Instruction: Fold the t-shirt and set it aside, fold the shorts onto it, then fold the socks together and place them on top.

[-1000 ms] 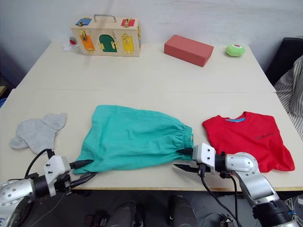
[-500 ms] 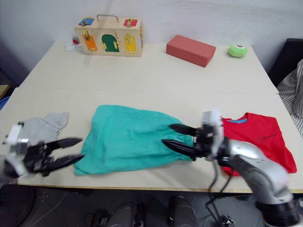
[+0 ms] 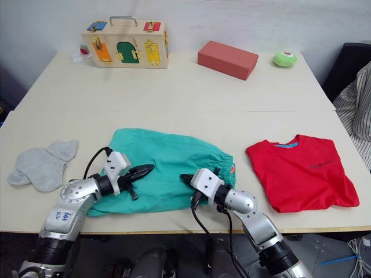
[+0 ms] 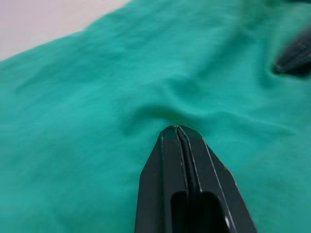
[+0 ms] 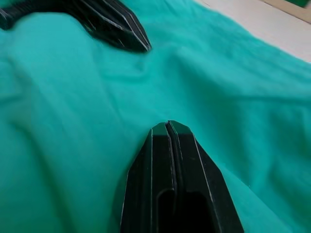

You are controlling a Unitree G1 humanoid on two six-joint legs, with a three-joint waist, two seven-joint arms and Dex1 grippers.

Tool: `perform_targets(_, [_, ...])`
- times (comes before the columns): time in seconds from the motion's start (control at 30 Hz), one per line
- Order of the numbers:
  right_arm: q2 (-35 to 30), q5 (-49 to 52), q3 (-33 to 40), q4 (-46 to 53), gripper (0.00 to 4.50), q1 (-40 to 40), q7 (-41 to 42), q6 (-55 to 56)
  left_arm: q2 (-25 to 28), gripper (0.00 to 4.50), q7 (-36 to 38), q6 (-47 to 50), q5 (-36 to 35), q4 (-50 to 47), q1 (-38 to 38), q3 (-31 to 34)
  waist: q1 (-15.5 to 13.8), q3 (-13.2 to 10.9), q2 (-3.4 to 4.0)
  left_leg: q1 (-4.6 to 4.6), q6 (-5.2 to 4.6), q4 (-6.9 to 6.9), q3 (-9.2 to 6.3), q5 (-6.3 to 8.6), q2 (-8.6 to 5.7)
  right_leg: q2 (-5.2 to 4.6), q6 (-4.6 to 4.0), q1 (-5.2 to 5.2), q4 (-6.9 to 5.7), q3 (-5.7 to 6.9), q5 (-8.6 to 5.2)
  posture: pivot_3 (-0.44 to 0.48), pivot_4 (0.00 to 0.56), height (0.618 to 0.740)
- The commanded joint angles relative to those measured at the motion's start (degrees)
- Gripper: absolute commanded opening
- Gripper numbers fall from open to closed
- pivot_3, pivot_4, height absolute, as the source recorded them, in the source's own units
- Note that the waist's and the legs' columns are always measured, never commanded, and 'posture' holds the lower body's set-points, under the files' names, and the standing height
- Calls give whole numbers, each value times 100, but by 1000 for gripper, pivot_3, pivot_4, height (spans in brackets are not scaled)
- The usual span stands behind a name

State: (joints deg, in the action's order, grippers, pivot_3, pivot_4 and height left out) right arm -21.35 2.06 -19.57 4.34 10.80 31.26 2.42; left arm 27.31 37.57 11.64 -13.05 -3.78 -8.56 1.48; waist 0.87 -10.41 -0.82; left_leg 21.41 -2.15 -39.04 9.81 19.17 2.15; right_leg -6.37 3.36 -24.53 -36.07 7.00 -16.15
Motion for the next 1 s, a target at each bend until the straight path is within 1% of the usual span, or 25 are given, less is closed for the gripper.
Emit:
perform_targets(0.03, [31,188,703,-91,7,-176,-330,51,-2,33,-354,65,60,39,282,314,8,0,0,-1,1,0,0,-1,1,0,0,0,-1,0,0,0,150,740])
perform_targets(0.1, [-20,250,948,-206,7,-293,-331,175,-31,33,-467,151,-25,21,387,435,14,1,0,-8,1,3,-1,0,2,0,-3,4,-2,0,-2,0,150,740])
perform_targets(0.17, [-56,449,1307,-370,7,-459,-317,284,65,33,-369,160,-45,-38,561,455,1,9,2,-14,1,3,-2,0,2,-3,-3,11,-1,0,-2,0,150,740])
perform_targets(0.23, [35,885,1677,-446,7,-513,-239,274,125,33,-281,225,-81,-114,657,449,-2,25,9,-22,-2,3,-2,5,1,-7,-3,19,1,-1,-2,0,150,740])
perform_targets(0.37, [169,1291,1985,-422,7,-489,-227,71,107,33,-275,217,-136,-171,668,491,-1,32,12,-30,-4,3,-3,10,0,-11,-2,23,-1,-4,-1,0,150,740])
perform_targets(0.43, [475,2125,2194,-87,7,-481,42,31,69,33,10,4,-423,-285,661,576,8,33,13,-30,-2,5,-4,10,2,-11,-3,20,-6,-4,-1,0,150,740])
perform_targets(0.47, [585,2490,2176,237,7,-485,192,-81,-10,33,309,-132,-830,-479,629,683,13,31,15,-27,-2,5,-5,10,3,-10,-4,17,-7,-4,-1,0,150,740])
perform_targets(0.5, [645,2717,2098,512,7,-480,328,-210,-80,33,560,-168,-1224,-674,584,776,25,28,20,-23,-1,6,-5,10,3,-10,-6,11,-11,-4,-3,0,150,740])
perform_targets(0.57, [656,2765,1883,848,7,-455,428,-454,-108,33,795,-81,-1649,-918,499,879,61,27,21,-11,-1,6,-5,10,5,-10,-9,0,-14,-4,-4,0,150,740])
perform_targets(0.6, [648,2643,1759,916,7,-407,402,-545,-59,33,844,3,-1708,-977,428,865,68,27,21,-12,-1,6,-5,10,5,-10,-9,0,-15,-4,-4,0,150,740])
perform_targets(0.67, [679,2164,1466,858,7,-175,92,-833,13,33,844,42,-1599,-964,121,735,70,27,21,-17,-1,5,-5,9,4,-10,-9,5,-15,-4,-4,0,150,740])
perform_targets(0.77, [794,1386,1156,487,7,133,-377,-893,-33,33,735,39,-1295,-678,-377,466,63,27,21,-19,0,2,-3,5,-1,-10,-9,4,-27,-4,-4,0,150,740])
perform_targets(0.83, [821,815,983,99,7,271,-774,-1067,-46,33,631,-112,-787,-190,-676,152,60,28,21,-18,1,3,-3,5,-4,-10,-9,4,-27,-4,-4,0,150,740])
perform_targets(0.9, [870,514,975,-145,7,319,-1070,-1173,-90,33,480,-178,-442,279,-852,-42,67,28,21,-15,0,3,1,4,-6,-8,-9,3,-25,-4,-5,0,150,740])
perform_targets(1.0, [858,415,1113,-206,7,266,-1193,-1097,-182,33,257,-208,-192,923,-965,-94,71,27,21,-8,-3,4,4,2,-4,-3,-9,-1,-36,-4,-5,0,150,740])
